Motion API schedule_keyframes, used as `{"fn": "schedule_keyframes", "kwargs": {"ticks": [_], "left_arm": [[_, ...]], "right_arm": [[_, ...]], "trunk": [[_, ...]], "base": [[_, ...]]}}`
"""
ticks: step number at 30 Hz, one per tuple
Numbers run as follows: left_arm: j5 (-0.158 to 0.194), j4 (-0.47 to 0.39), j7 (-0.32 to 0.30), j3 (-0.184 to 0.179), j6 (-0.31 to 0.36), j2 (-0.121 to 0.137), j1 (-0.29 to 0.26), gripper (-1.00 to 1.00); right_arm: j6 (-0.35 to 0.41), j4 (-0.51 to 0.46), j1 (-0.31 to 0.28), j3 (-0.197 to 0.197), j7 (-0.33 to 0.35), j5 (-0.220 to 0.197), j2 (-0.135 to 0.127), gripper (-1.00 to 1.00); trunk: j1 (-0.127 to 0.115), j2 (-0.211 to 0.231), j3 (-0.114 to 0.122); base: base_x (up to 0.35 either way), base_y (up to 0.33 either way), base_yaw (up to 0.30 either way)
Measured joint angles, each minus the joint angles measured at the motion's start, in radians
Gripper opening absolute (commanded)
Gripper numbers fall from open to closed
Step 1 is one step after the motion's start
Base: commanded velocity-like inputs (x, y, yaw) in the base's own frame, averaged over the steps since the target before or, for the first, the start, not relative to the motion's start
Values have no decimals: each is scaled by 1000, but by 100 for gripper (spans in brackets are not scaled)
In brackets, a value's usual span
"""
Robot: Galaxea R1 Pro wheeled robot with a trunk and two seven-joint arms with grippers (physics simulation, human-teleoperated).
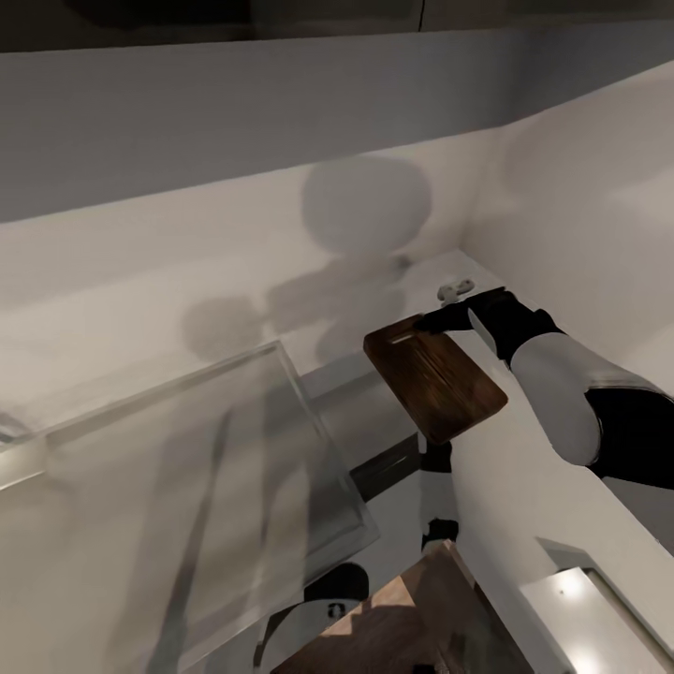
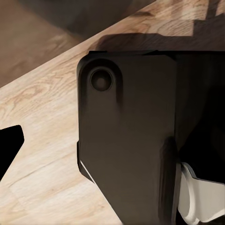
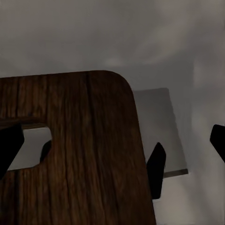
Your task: In the kitchen, take the Vidalia onion out of the sink, dice it on the chopping board with the paring knife, put the diced onion into the bowl on the countertop, then place both the paring knife and the chopping board into the sink.
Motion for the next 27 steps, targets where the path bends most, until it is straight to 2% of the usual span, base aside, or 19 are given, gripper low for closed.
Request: {"fn": "schedule_keyframes", "kwargs": {"ticks": [12, 27], "left_arm": [[0, 0, 0, 0, 0, 0, 0, 100], [0, -1, 0, -1, 0, 0, 0, 100]], "right_arm": [[0, 0, 0, 0, 0, 0, 10, 100], [0, 2, 0, 0, 3, 0, 10, 100]], "trunk": [[0, 0, -18], [0, 0, -20]], "base": [[0, 0, 0], [0, 0, 0]]}}
